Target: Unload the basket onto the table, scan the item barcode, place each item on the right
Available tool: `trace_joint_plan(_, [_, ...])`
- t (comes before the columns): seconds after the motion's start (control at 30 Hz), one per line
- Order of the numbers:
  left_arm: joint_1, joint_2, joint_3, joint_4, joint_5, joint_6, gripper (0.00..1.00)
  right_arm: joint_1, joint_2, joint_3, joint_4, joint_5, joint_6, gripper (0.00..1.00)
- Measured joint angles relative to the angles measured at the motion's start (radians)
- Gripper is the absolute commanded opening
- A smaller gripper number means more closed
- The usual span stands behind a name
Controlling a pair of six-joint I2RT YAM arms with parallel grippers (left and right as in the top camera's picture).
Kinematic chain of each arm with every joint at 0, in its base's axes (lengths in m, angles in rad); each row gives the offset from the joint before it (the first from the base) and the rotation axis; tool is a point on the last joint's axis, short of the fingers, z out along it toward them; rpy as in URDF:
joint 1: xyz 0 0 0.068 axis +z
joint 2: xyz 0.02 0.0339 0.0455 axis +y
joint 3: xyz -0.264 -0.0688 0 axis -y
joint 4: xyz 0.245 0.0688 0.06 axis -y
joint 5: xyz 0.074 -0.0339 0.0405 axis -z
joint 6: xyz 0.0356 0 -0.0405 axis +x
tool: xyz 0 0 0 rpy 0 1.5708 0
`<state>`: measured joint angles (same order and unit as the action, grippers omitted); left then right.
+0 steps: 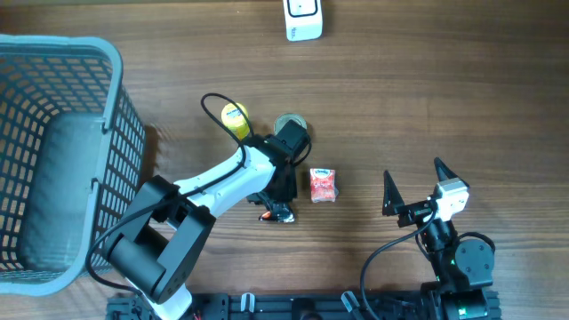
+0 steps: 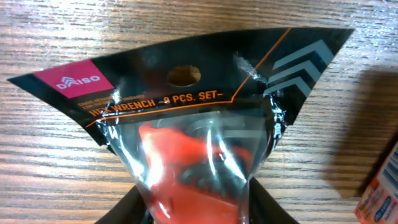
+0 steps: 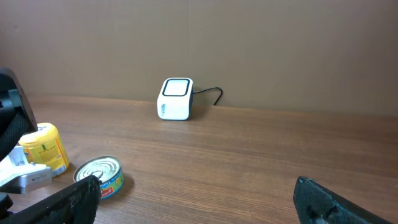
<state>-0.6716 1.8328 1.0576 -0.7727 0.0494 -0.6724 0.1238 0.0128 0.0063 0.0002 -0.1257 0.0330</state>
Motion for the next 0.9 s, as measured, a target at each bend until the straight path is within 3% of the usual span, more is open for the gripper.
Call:
trace_joint_plan(0.23, [0.000, 0.000, 0.001, -0.006, 0.017, -0.023, 0.24, 0.000, 0.000, 0.000, 0.000, 0.000, 0.000, 1.00])
trace_joint_plan(0.9, [-0.001, 0.033, 0.137, -0.013, 0.069, -0.029, 0.29, 0.000, 0.000, 0.000, 0.000, 0.000, 0.000, 1.00])
